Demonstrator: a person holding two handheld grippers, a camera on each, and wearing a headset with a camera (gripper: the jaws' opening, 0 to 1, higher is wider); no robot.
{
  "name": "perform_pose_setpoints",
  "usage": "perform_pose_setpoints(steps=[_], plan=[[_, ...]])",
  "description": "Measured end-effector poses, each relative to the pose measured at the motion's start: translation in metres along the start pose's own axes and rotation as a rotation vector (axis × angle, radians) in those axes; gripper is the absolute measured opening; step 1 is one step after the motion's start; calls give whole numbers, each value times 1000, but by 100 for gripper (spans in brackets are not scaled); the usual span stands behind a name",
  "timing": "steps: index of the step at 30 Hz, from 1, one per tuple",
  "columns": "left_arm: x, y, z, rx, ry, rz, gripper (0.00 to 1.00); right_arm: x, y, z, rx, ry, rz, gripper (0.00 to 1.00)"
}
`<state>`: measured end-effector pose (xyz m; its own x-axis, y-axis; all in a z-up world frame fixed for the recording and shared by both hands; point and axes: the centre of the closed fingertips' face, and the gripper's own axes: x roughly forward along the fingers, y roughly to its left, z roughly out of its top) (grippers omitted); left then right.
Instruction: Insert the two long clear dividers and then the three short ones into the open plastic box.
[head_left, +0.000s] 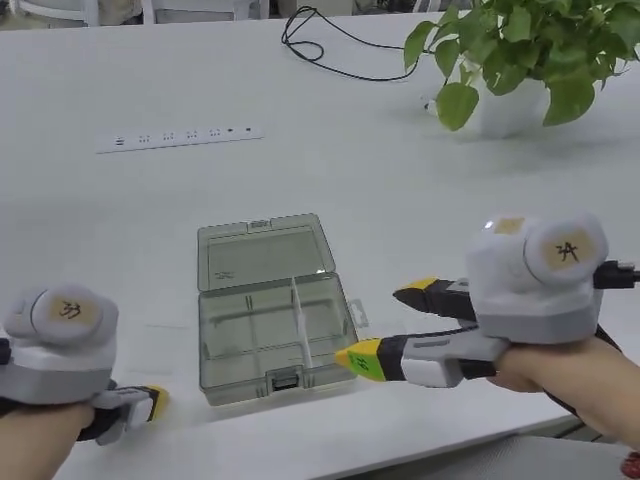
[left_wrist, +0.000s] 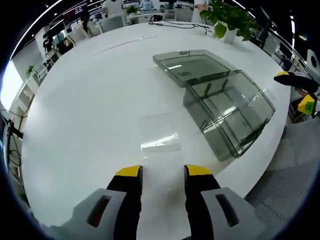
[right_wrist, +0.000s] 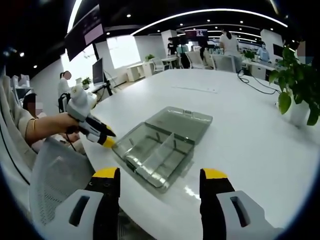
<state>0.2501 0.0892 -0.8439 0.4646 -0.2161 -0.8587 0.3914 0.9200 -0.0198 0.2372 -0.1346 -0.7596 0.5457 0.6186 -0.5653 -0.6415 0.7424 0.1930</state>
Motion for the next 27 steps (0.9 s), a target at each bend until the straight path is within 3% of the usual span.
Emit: perform_pose_setpoints(steps=[8,11,13,16,21,27], plan=[[-1,5,-3,-12,-13,5,30,0,1,3,37,-12,-5,65],[-5,5,-2,-24,-31,6,30,2,7,7,72,-25,15,64],[-8,7,3,-37,-74,15,30,3,11,9,87,-29,28,64],[-13,8,6,-53,-94,19,30,7,19,12,100,-32,42,62],[-25,9,15,-81,-165,25,30,13,34,22,140,-58,79,58],[-39,2,25,-114,-260,8,30,24,51,41,214,-124,126,51]])
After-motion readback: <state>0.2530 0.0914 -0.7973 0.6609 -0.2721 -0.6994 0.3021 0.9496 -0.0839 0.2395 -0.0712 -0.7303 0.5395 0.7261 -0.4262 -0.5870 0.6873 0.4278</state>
